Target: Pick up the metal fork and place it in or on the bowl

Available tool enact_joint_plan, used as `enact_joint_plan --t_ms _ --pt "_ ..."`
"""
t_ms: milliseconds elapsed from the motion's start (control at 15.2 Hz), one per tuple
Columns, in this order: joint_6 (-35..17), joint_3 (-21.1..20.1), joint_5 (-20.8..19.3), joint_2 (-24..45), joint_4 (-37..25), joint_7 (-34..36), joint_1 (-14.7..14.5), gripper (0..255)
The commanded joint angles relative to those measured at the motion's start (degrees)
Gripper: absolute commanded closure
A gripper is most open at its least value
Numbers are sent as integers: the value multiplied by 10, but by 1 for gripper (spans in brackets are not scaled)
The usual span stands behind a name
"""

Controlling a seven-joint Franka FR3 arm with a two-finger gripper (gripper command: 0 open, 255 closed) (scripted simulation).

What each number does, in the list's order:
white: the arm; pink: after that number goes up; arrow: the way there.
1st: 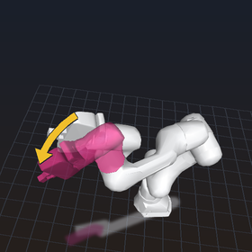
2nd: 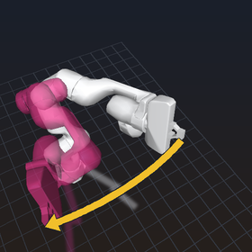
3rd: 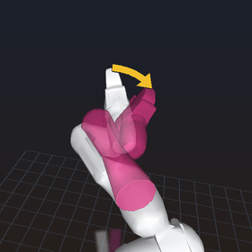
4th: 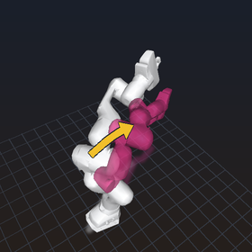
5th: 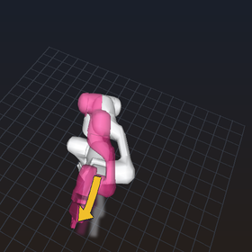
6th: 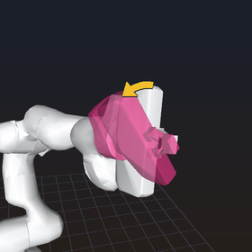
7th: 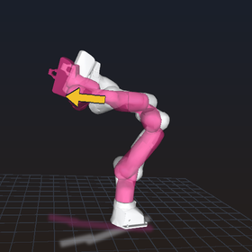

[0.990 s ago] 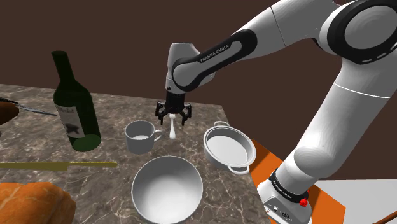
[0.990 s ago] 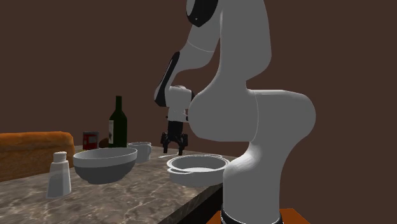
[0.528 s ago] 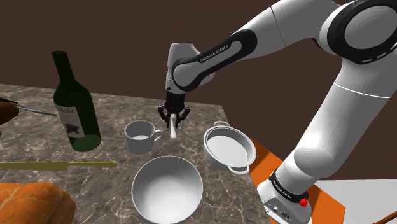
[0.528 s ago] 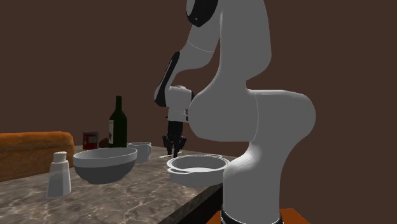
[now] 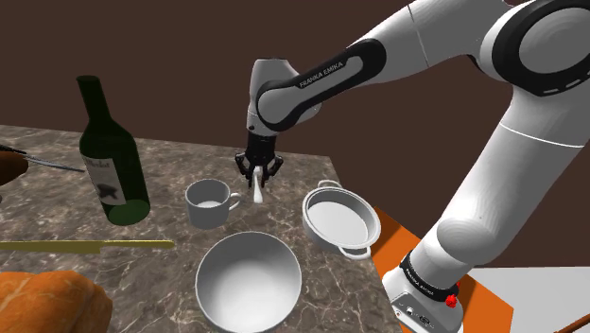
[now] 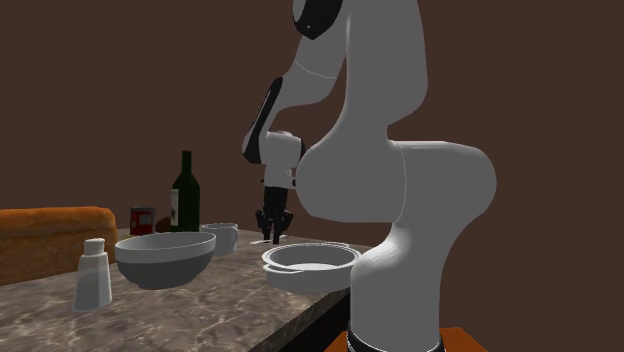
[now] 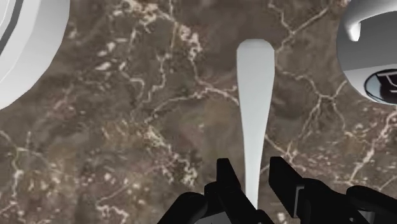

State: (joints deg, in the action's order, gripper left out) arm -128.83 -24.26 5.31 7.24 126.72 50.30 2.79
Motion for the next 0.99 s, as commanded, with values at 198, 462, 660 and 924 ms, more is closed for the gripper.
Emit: enact_joint_plan --t_ms 198,462,660,924 --pt "36 -1 9 -23 -15 -3 2 255" --pt "66 -1 16 -41 -28 -6 4 255" --pt "89 -1 20 -54 -39 -7 5 255" --pt "119 0 24 -68 -55 -8 6 255"
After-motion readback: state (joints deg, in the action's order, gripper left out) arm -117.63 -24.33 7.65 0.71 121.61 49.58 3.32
